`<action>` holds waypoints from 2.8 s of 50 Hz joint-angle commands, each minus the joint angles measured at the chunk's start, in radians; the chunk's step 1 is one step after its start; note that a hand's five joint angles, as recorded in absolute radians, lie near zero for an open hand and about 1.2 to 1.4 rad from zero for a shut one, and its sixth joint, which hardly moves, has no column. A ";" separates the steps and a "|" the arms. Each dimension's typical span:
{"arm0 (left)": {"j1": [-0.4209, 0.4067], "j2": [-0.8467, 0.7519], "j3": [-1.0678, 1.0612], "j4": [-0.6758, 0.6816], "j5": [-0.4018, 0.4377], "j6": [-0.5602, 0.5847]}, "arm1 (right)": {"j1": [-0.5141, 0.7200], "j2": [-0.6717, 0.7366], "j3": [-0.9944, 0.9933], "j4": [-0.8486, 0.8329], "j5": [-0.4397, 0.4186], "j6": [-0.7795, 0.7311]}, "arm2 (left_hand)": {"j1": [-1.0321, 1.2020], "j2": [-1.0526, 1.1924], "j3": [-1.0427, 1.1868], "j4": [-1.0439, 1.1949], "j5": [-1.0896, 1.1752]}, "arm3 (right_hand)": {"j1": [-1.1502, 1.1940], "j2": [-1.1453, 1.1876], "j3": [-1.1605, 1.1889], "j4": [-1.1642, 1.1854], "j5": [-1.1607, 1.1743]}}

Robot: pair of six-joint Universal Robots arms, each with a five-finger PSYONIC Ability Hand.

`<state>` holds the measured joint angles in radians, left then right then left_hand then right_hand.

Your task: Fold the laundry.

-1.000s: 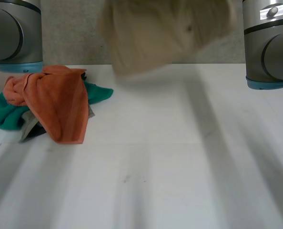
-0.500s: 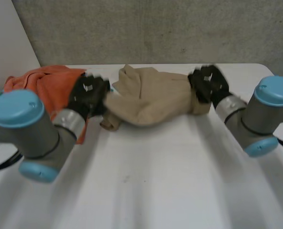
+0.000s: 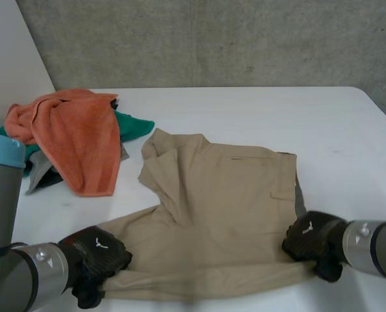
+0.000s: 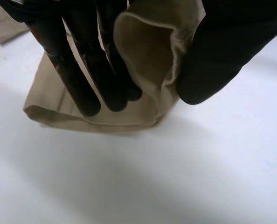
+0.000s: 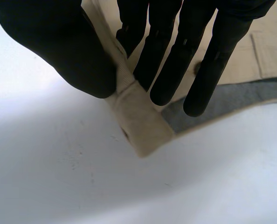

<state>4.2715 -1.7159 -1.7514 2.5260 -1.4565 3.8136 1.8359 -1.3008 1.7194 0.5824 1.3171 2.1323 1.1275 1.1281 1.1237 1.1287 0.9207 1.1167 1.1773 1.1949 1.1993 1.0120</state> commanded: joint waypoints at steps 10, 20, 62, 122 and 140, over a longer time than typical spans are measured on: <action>-0.002 -0.097 0.147 0.505 0.010 -0.049 | 0.010 0.008 0.065 -0.242 -0.065 0.179 | -0.917 -0.918 -0.913 -0.919 -0.885 | 0.280 0.219 0.201 0.197 0.210; 0.011 -0.373 0.289 0.753 0.131 -0.054 | -0.003 0.002 0.083 -0.303 -0.098 0.230 | -0.647 -0.648 -0.643 -0.648 -0.615 | 0.280 0.219 0.201 0.197 0.210; -0.007 -0.329 0.334 0.515 -0.263 0.056 | 0.059 -0.014 0.062 -0.400 -0.069 0.373 | -0.826 -0.827 -0.822 -0.827 -0.794 | 0.280 0.219 0.201 0.197 0.210; -0.048 -0.374 0.433 0.727 -0.123 -0.077 | 0.063 0.199 -0.274 -0.603 0.160 0.367 | 0.269 0.268 0.273 0.268 0.301 | 0.280 0.219 0.201 0.197 0.210; -0.065 -0.648 0.753 0.863 -0.091 -0.221 | 0.091 0.410 -0.433 -0.994 0.366 0.494 | -0.953 -0.954 -0.949 -0.954 -0.921 | -0.942 -1.003 -1.020 -1.025 -1.012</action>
<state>4.2127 -2.4301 -0.9391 3.3962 -1.5639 3.6524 1.9363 -0.8300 1.2580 -0.4057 1.6388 2.5300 0.1902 0.2379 0.2418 0.2305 0.0675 0.2229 0.2177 0.2197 0.2301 0.0519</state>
